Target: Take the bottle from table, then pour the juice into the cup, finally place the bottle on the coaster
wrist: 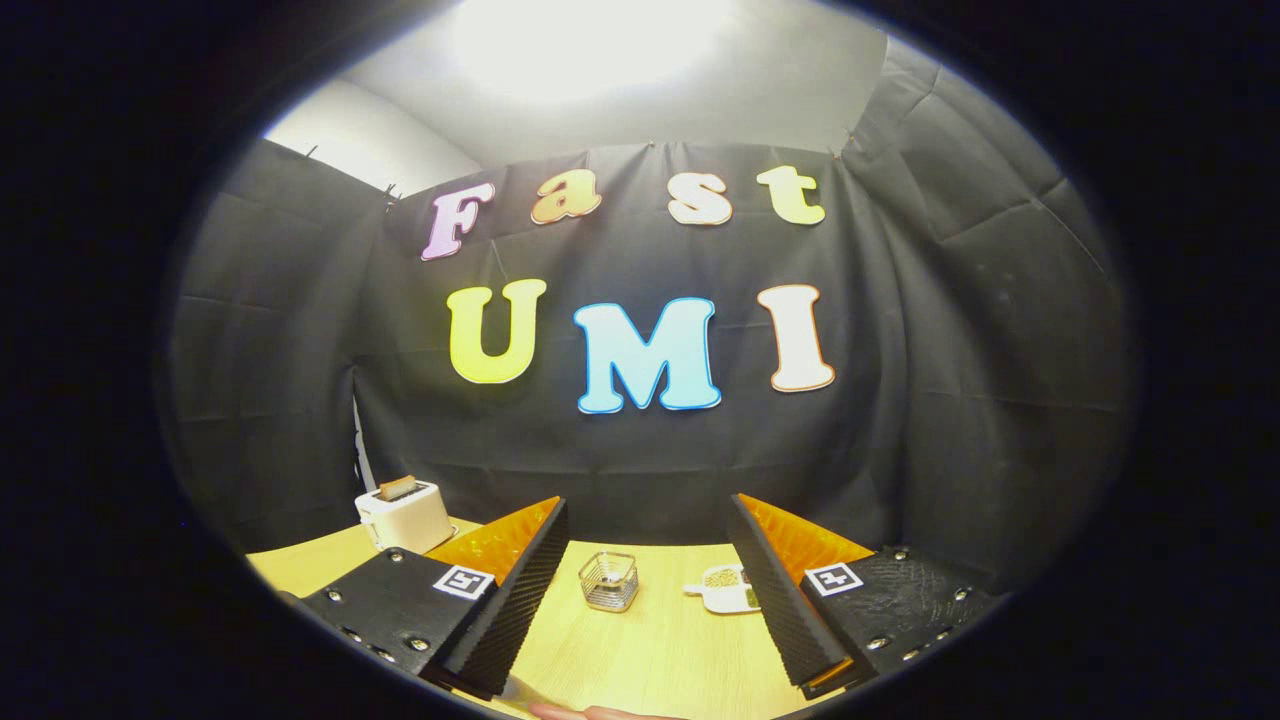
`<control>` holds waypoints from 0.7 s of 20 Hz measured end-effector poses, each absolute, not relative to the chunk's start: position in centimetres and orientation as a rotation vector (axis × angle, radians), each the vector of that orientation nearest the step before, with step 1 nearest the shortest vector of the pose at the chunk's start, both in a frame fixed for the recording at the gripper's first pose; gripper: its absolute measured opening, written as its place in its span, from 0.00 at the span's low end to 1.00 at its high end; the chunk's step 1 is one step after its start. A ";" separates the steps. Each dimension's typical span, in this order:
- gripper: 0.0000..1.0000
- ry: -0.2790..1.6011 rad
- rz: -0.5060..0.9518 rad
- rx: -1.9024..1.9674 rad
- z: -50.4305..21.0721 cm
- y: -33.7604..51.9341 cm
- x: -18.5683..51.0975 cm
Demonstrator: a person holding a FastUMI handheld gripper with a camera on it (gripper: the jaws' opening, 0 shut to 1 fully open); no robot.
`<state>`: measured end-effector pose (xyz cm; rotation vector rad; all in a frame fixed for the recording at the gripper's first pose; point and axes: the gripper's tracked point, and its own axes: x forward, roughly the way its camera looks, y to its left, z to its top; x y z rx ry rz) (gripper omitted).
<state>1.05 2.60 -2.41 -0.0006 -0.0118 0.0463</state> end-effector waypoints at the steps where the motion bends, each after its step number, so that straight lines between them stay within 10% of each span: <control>1: 0.98 -0.016 0.055 -0.005 -2.7 2.9 1.0; 14: 0.98 -0.008 0.067 0.049 -12.4 7.9 -0.9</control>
